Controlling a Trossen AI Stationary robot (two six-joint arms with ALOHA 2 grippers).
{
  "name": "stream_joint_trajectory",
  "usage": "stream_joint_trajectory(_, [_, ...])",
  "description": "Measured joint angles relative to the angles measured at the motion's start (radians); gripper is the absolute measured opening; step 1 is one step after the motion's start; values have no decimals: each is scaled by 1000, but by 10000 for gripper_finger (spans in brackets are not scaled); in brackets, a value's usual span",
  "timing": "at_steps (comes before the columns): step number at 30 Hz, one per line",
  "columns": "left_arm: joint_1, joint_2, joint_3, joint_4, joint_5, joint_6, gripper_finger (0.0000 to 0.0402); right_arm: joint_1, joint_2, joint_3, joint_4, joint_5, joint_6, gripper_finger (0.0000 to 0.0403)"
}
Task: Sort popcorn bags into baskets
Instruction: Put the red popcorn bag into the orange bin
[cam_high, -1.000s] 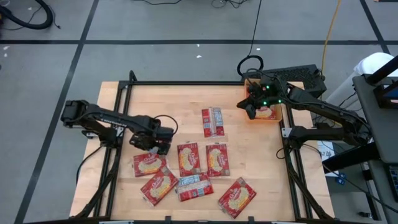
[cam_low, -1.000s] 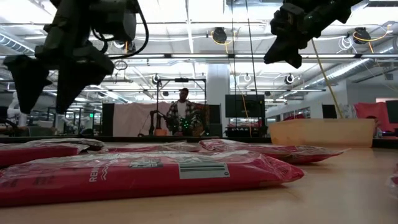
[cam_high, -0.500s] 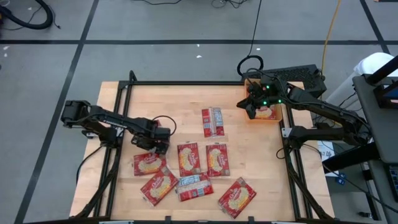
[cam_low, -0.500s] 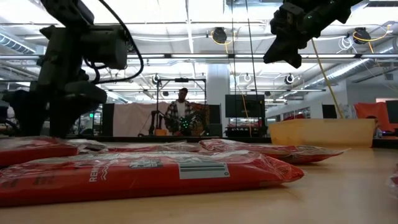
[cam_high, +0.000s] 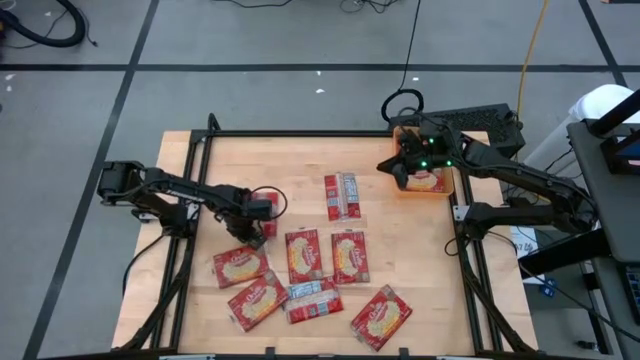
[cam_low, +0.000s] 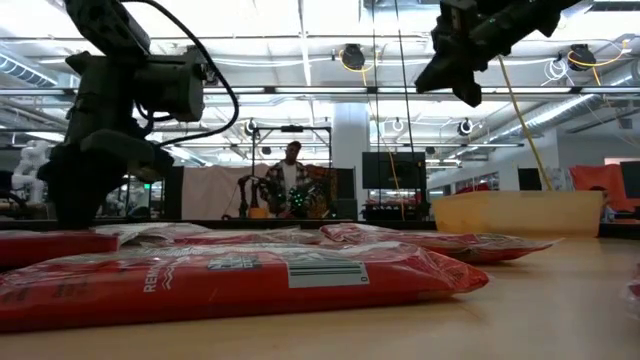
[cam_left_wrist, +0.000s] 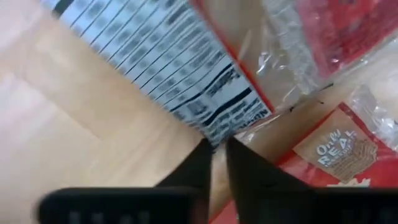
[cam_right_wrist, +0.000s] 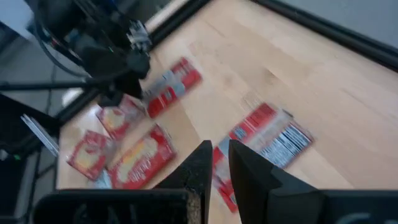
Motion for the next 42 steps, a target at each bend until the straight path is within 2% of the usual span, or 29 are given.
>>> stream_joint_trajectory(2, [13, -1, 1, 9, -1, 46, 10, 12, 0, 0, 37, 9, 37, 47])
stream_joint_trajectory(7, [40, -31, -1, 54, -34, 140, 4, 57, 0, 0, 113, 91, 147, 47])
stream_joint_trajectory(15, [76, -137, -1, 116, -13, 148, 2, 168, 9, 0, 203, 176, 330, 47])
stream_joint_trajectory(22, [95, -226, 0, 185, 8, 121, 1, 296, 104, 105, 186, 254, 325, 47])
stream_joint_trajectory(26, [101, -263, 0, 237, 18, 80, 1, 355, 219, 229, 129, 266, 231, 47])
stream_joint_trajectory(30, [114, -297, 0, 294, 35, 5, 1, 411, 359, 381, 3, 270, 57, 48])
stream_joint_trajectory(33, [123, -316, 0, 343, 35, -50, 0, 446, 455, 476, -47, 311, -75, 48])
stream_joint_trajectory(38, [145, -333, 1, 360, 39, -137, 0, 476, 584, 521, -21, 320, -262, 57])
stream_joint_trajectory(42, [172, -338, 1, 368, 63, -198, 0, 481, 664, 523, 26, 349, -393, 100])
